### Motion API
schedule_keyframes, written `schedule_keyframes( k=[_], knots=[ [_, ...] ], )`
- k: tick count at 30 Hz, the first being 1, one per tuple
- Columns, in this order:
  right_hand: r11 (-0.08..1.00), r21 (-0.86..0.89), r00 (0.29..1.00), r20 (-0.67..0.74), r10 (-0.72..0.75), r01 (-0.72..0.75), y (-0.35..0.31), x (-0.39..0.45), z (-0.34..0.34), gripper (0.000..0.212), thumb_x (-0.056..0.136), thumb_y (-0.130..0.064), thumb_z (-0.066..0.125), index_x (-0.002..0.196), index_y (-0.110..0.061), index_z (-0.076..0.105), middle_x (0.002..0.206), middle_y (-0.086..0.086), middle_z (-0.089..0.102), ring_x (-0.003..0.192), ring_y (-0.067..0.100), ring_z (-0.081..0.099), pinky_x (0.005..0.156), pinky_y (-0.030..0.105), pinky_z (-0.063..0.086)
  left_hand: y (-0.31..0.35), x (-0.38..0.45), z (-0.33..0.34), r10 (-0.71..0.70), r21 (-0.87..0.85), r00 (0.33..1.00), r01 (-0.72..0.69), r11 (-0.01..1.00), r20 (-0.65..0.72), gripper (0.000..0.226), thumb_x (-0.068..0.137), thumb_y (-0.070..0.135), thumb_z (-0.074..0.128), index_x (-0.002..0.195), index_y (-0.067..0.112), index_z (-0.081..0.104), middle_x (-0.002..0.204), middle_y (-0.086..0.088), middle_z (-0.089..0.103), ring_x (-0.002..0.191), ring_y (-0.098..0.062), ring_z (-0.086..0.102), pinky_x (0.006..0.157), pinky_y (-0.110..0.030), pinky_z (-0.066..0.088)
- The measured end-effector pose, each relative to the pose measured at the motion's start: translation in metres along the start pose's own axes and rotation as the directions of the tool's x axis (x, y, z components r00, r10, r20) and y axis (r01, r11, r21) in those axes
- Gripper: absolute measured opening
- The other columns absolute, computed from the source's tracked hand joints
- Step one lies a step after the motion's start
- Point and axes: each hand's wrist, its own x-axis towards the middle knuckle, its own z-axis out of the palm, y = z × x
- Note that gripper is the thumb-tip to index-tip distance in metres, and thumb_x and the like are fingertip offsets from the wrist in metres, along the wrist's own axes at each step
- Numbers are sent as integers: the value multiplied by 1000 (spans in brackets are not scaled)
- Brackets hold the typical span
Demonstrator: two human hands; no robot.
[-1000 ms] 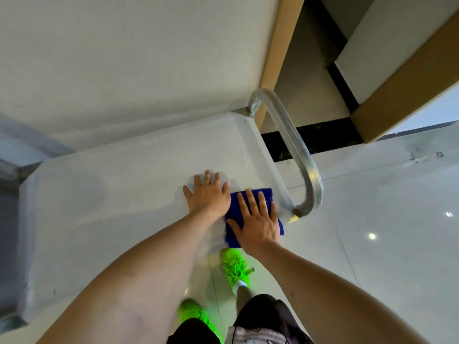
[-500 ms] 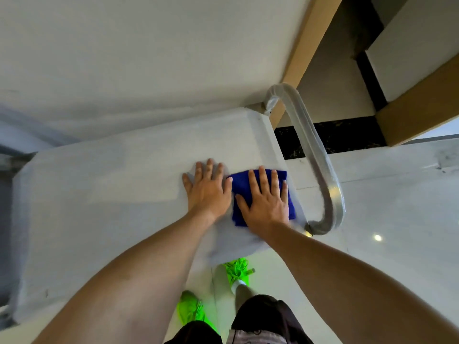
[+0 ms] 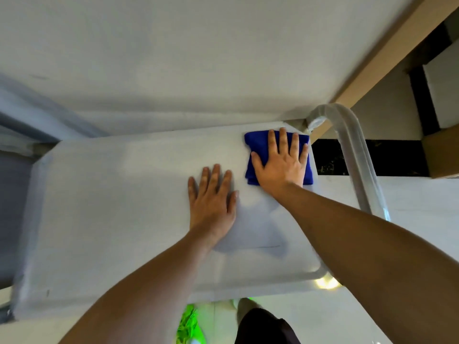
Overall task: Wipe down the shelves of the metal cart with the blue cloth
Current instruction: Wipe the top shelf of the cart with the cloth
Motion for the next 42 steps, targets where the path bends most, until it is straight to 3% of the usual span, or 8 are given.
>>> schedule_keyframes(
  k=[9, 20, 30, 33, 39, 42],
  knots=[
    [998, 9, 998, 0, 69, -69, -45, -16, 7, 83, 93, -71, 5, 160, -22, 4, 168, 6, 2, 152, 35, -3, 120, 56, -8, -54, -19, -17, -58, -26, 998, 57, 998, -34, 60, 104, 51, 17, 159, 26, 18, 168, -2, 4, 153, -24, -9, 121, -47, -7],
    [991, 1, 991, 38, -131, 131, -210, -55, 28, 82, 95, -69, 7, 160, -20, 2, 168, 7, -1, 152, 36, -6, 120, 58, -5, -195, -85, -38, -247, 20, 965, 250, 968, -93, 59, 104, 49, 22, 158, 23, 21, 166, -5, 13, 153, -30, 4, 122, -51, 4],
    [952, -2, 951, 45, -307, 307, -374, -97, 50, 80, 97, -66, 11, 160, -18, 4, 168, 8, 0, 152, 37, -5, 120, 60, -5, -307, -146, -53, -385, -65, 905, 380, 923, -182, 61, 104, 52, 25, 156, 21, 28, 164, -9, 22, 152, -32, 13, 120, -55, 14],
    [923, 2, 922, 43, -386, 386, -411, -112, 56, 77, 98, -64, 13, 160, -18, 7, 168, 9, 3, 152, 37, -4, 119, 61, -4, -325, -150, -56, -413, -133, 889, 394, 910, -197, 61, 104, 55, 25, 156, 23, 28, 164, -7, 20, 152, -28, 11, 122, -50, 13],
    [869, -8, 866, 74, -494, 496, -421, -163, 64, 72, 98, -59, 10, 159, -21, 1, 168, 9, 1, 152, 36, -7, 120, 60, -4, -336, -160, -73, -409, -235, 881, 356, 904, -239, 62, 103, 55, 20, 157, 25, 23, 165, -4, 18, 153, -23, 7, 123, -44, 9],
    [833, -19, 829, 119, -547, 553, -409, -183, 67, 79, 97, -52, 32, 158, -21, -8, 167, 9, -9, 151, 35, -14, 120, 59, -3, -326, -156, -84, -399, -224, 886, 350, 909, -236, 65, 101, 55, 20, 156, 22, 25, 165, -5, 20, 153, -25, 10, 123, -46, 11]
  ],
)
